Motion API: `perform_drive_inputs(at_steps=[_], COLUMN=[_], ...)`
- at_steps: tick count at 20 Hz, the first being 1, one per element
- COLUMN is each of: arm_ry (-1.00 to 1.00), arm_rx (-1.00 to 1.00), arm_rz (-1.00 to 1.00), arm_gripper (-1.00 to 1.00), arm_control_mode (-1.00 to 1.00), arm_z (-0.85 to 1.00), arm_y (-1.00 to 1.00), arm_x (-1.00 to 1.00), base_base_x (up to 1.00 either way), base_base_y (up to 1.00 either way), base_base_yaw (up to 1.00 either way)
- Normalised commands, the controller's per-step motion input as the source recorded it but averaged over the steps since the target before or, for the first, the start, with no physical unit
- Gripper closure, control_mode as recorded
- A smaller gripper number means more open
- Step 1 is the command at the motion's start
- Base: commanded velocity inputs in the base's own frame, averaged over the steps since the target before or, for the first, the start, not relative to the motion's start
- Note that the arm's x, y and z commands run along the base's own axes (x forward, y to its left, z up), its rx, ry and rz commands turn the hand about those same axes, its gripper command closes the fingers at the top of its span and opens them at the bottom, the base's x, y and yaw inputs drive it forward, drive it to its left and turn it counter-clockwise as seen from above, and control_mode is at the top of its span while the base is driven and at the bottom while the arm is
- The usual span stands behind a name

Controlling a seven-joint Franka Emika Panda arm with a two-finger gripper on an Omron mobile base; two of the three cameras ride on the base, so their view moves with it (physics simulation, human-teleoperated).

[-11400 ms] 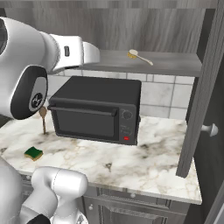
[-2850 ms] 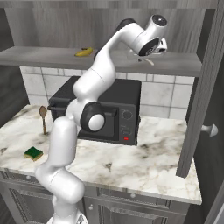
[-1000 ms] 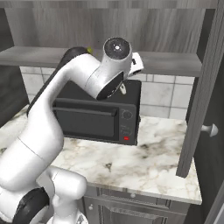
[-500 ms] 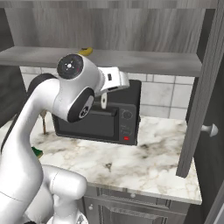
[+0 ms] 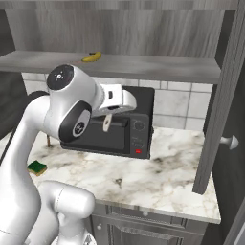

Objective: Pick the sponge and dish brush from the cabinet and place them on the counter.

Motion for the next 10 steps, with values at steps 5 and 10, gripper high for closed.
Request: perform_drive_inputs(at_steps=[5, 10], arm_ry=[0.2, 0.11], arm_rx=[0.0, 0.0], arm_rz=[-0.01, 0.0], arm_gripper=[1.0, 1.0], arm_control_mode=[-1.0, -1.0], arm_z=[-0.33, -0.42], arm_y=[0.0, -0.05], arm_x=[-0.09, -0.2], base_base_x=[0.0, 0.0], base_base_y=[0.0, 0.0], base_base_yaw=[0.0, 0.0])
